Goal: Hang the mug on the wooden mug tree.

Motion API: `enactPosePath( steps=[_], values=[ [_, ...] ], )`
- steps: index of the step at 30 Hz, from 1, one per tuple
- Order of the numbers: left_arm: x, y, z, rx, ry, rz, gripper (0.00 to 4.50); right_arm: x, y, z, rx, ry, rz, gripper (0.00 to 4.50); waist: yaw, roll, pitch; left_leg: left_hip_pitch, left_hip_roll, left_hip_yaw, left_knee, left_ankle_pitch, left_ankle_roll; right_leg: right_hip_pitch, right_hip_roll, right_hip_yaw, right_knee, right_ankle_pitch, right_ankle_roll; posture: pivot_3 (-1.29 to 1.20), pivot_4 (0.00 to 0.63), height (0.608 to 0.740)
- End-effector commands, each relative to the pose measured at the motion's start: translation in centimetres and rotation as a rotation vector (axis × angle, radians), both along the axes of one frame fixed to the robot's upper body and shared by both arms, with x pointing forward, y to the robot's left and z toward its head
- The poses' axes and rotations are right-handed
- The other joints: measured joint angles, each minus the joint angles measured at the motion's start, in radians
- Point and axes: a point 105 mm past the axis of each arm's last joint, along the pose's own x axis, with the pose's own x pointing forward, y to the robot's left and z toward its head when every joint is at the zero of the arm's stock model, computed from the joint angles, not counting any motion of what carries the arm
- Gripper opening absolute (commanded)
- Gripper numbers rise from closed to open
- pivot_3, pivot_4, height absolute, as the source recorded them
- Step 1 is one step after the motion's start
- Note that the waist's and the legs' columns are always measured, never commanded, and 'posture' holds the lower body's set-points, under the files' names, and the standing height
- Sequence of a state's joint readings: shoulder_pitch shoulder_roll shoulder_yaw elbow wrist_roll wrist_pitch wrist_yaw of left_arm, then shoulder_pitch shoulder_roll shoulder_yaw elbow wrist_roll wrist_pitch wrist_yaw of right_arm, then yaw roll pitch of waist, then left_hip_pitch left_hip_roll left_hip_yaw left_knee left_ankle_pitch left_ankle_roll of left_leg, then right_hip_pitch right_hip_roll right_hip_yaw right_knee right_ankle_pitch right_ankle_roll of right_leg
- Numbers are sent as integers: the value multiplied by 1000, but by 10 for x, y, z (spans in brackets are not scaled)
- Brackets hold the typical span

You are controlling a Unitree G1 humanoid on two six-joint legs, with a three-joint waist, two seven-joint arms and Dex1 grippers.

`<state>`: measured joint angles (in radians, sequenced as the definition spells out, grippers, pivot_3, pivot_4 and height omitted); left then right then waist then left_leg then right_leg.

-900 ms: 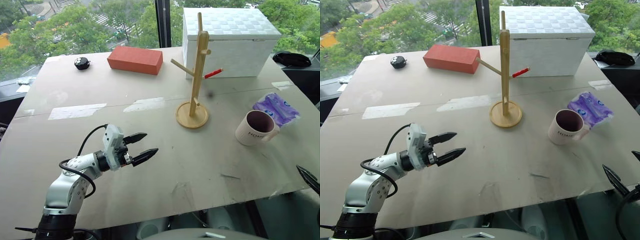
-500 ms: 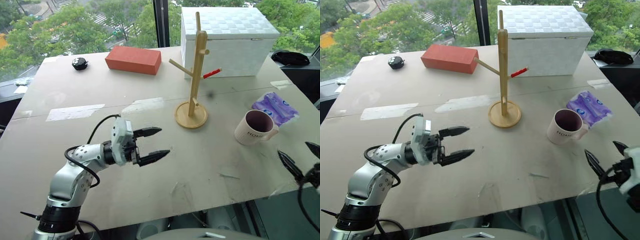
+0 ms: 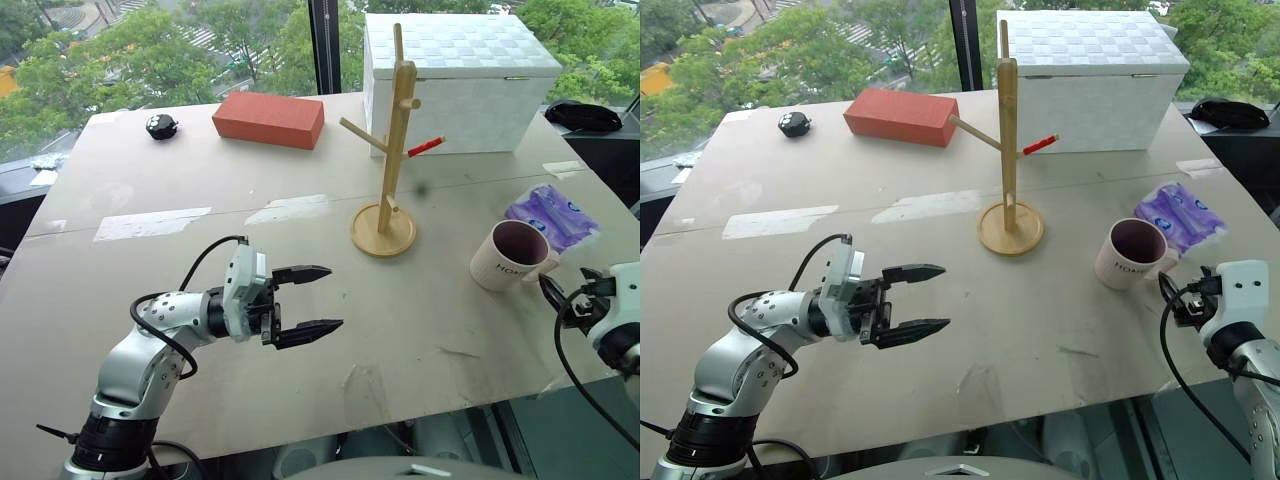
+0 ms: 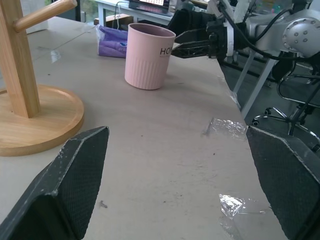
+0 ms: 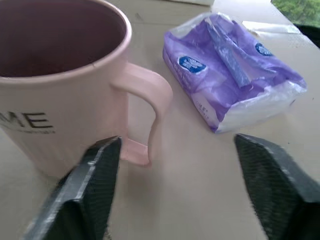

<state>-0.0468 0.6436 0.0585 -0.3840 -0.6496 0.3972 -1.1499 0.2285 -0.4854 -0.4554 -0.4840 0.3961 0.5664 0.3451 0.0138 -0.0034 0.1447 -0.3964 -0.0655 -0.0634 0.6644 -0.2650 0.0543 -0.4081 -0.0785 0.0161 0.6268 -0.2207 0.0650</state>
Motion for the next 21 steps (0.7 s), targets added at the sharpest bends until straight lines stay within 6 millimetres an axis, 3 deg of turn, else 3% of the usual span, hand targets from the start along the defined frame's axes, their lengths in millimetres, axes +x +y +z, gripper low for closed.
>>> enactPosePath(
  steps=[1, 6, 10, 14, 18, 21],
  values=[
    [-6, -5, 12, 0, -57, -40, 4500, 9, 4, 1, -21, -16, 32, 3097, 0, 0, 0, 0, 0, 0, 0, 0, 0, 0, 0, 0, 0, 0, 0, 0, 150, 740],
    [-5, -3, 11, 0, -57, -38, 4500, 21, 9, -4, 3, -23, 57, 3097, -1, 0, 0, 0, 0, 1, 0, 0, 0, 0, 3, 0, 0, 0, 0, 0, 150, 740],
    [-5, -3, 11, -3, -54, -36, 4500, 27, 11, -8, 11, -14, 70, 1913, 0, 0, 0, 0, 0, 1, 0, 0, 0, 0, 4, 1, 0, 0, 0, 0, 150, 740],
    [-6, -4, 11, -13, -52, -37, 4500, 28, 9, -9, 9, -15, 81, 118, 0, 0, 0, 0, 0, 1, 0, 0, 0, 0, 4, 1, 0, 0, 0, 0, 150, 740],
    [-5, -3, 12, -30, -56, -21, 4500, 26, 11, -5, -8, -27, 116, 49, 0, 0, 0, 0, 0, 1, 0, 0, 0, 0, 4, 1, 0, 0, 0, 0, 150, 740],
    [3, 0, 18, -71, -119, 71, 4500, 21, 20, 18, -33, -91, 209, 49, 0, 1, 0, 0, 0, 1, 0, 0, 0, 0, 4, 1, 0, 0, 0, 0, 150, 740]
  ],
)
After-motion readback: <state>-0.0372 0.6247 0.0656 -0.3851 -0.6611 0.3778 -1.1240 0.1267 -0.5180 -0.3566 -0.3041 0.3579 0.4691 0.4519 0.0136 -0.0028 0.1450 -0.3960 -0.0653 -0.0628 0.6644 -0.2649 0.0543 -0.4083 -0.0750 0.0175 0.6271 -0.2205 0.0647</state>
